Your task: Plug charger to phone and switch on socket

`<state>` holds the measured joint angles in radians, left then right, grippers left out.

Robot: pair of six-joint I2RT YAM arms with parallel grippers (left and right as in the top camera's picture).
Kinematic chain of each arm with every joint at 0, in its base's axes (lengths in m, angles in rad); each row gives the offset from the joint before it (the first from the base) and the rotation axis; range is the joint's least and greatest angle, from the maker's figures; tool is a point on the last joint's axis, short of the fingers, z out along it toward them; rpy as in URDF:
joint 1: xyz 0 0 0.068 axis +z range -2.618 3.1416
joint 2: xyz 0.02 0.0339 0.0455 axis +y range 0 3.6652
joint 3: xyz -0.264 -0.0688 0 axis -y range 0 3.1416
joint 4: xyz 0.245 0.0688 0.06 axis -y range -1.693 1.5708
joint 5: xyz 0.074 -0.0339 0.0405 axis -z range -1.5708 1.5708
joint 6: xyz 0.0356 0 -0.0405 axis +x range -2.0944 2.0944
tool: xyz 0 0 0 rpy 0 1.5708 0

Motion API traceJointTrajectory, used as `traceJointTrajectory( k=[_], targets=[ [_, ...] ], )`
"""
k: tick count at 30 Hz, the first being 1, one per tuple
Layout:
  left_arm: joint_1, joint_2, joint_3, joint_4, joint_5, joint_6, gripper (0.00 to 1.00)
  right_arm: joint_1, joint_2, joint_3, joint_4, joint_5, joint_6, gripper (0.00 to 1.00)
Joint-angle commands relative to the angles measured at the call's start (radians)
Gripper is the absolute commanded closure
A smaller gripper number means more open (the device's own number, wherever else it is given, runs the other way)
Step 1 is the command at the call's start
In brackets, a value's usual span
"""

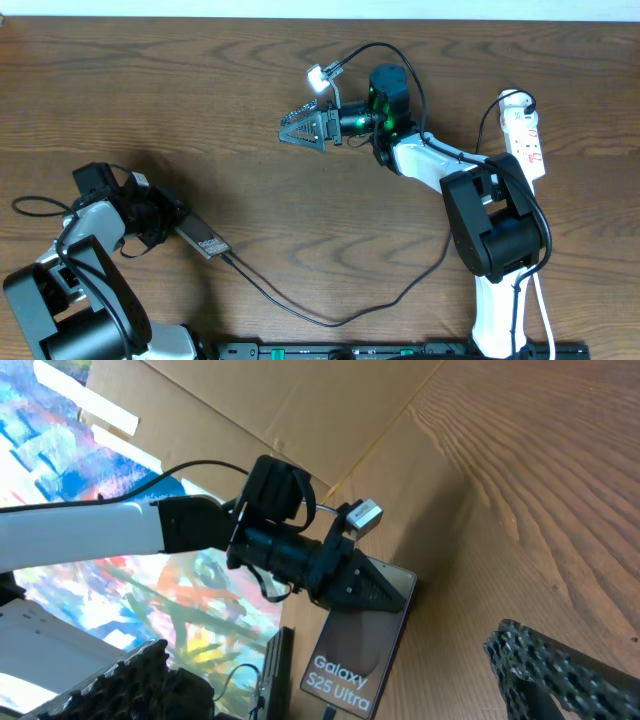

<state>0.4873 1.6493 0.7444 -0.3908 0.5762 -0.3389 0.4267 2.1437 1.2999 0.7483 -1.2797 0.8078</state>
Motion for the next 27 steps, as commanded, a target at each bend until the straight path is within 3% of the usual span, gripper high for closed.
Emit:
traceJointTrajectory(
  k=[1,5,9,17,27],
  targets=[
    [0.0,-0.003,-0.009,-0.02,-0.027,0.013,0.91,0.0,-0.011,0.016,0.0,-0.01,0.007,0.01],
    [0.0,-0.003,-0.009,-0.024,-0.027,0.013,0.9,0.0,-0.011,0.016,0.0,-0.011,0.007,0.01],
    [0.0,-0.003,-0.009,-0.033,-0.027,0.013,0.83,0.002,-0.011,0.016,0.0,-0.01,0.007,0.01],
    [0.0,-0.003,-0.009,-0.054,-0.027,0.013,0.83,0.002,-0.011,0.016,0.0,-0.01,0.006,0.01],
    [0.0,-0.003,-0.009,-0.098,-0.027,0.013,0.58,0.002,-0.011,0.016,0.0,-0.012,0.006,0.01]
  ],
)
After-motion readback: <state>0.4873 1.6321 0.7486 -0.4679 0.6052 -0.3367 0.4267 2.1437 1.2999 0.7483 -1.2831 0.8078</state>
